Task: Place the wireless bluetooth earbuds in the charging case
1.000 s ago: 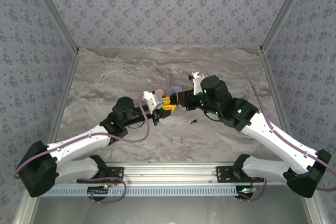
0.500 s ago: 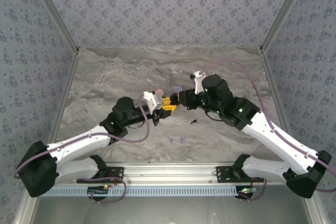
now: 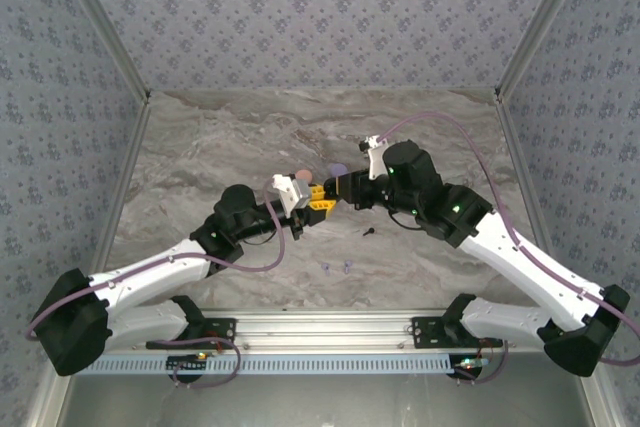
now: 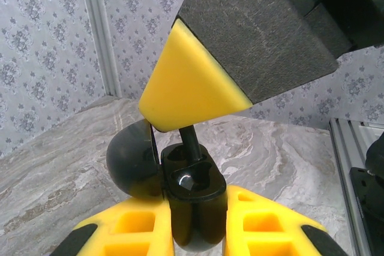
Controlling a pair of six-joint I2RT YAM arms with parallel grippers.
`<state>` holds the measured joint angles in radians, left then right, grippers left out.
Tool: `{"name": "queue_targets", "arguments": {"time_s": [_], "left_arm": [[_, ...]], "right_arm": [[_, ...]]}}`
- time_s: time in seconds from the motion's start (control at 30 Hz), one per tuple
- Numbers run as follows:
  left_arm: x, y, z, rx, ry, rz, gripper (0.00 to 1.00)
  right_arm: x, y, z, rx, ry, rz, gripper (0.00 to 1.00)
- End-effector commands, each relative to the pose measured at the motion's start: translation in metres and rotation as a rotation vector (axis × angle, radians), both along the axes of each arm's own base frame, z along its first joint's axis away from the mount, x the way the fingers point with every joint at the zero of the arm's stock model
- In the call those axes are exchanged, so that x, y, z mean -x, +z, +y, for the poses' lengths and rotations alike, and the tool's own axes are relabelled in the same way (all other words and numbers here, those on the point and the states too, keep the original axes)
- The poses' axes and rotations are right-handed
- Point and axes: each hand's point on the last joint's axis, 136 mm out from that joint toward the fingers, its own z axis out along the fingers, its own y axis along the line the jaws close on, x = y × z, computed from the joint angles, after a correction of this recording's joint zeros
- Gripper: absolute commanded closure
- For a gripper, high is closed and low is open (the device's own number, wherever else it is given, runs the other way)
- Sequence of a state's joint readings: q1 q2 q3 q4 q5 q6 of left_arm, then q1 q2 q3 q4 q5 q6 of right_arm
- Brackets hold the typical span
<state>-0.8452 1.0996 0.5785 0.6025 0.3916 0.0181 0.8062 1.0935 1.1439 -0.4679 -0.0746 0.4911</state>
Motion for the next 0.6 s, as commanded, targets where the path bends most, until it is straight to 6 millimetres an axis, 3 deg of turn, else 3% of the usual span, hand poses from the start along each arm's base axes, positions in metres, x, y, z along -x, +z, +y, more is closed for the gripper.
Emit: {"name": "queue_targets", "arguments": {"time_s": [0.0, 0.5, 0.57], "left_arm": [[0.009, 0.024, 0.0, 0.061, -0.025, -0.072, 0.93], [0.004, 0.025, 0.001, 0.072, -0.001, -0.064, 0.93], [0.002, 0.024, 0.0, 0.07, 0.007, -0.055, 0.93]], "right_arm": [[0.002, 0.002, 0.009, -0.016, 0.033, 0.028, 0.75], [0.003, -0.012, 0.01, 0.061, 0.06, 0.031, 0.73], [0.001, -0.002, 0.011, 0.061, 0.053, 0.013, 0.73]]}}
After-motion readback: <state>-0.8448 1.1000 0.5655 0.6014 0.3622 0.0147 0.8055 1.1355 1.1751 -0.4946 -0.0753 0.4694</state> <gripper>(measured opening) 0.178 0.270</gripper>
